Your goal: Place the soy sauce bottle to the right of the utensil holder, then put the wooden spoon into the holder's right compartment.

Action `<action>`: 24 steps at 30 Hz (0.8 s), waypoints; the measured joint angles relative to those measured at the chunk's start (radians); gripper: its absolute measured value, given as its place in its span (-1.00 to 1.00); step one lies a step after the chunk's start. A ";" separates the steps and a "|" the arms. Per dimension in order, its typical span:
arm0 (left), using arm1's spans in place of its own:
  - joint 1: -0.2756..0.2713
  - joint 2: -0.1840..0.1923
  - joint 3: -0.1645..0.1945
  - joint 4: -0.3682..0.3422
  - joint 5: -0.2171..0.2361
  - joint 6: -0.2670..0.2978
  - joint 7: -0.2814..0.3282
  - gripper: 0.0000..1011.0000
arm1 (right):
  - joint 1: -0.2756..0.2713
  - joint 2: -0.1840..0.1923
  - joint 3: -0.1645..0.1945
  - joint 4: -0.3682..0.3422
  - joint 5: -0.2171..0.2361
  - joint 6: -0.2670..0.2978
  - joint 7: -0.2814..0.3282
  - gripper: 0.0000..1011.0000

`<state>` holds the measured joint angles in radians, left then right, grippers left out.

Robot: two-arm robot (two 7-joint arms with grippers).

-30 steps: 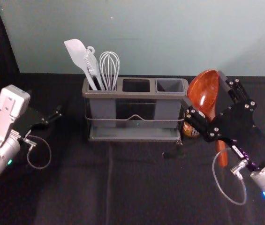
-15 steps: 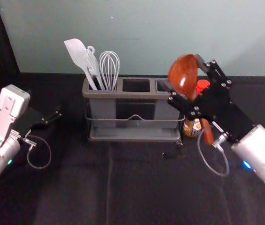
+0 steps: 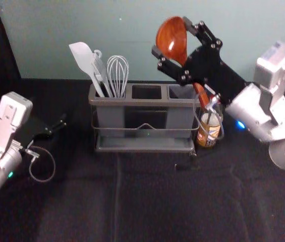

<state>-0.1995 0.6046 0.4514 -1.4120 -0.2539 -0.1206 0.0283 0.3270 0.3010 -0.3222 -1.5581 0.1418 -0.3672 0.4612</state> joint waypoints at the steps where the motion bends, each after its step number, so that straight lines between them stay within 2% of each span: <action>1: 0.000 0.000 0.000 0.000 0.000 0.000 0.000 0.99 | 0.012 -0.004 -0.003 0.010 0.002 -0.002 0.001 0.66; 9: 0.000 0.000 0.000 0.000 0.000 0.000 0.000 0.99 | 0.102 -0.049 -0.020 0.117 0.017 -0.025 -0.013 0.66; 15: 0.000 0.000 0.000 0.000 0.000 0.000 0.000 0.99 | 0.130 -0.093 -0.018 0.188 0.037 -0.063 -0.034 0.66; 21: 0.000 0.000 0.000 0.000 0.000 0.000 0.000 0.99 | 0.150 -0.154 -0.005 0.278 0.050 -0.137 -0.055 0.66; 24: 0.000 0.000 0.000 0.000 0.000 0.000 0.000 0.99 | 0.154 -0.169 0.000 0.300 0.052 -0.155 -0.059 0.66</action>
<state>-0.1996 0.6047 0.4514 -1.4120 -0.2539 -0.1206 0.0283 0.4807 0.1315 -0.3219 -1.2578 0.1938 -0.5220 0.4021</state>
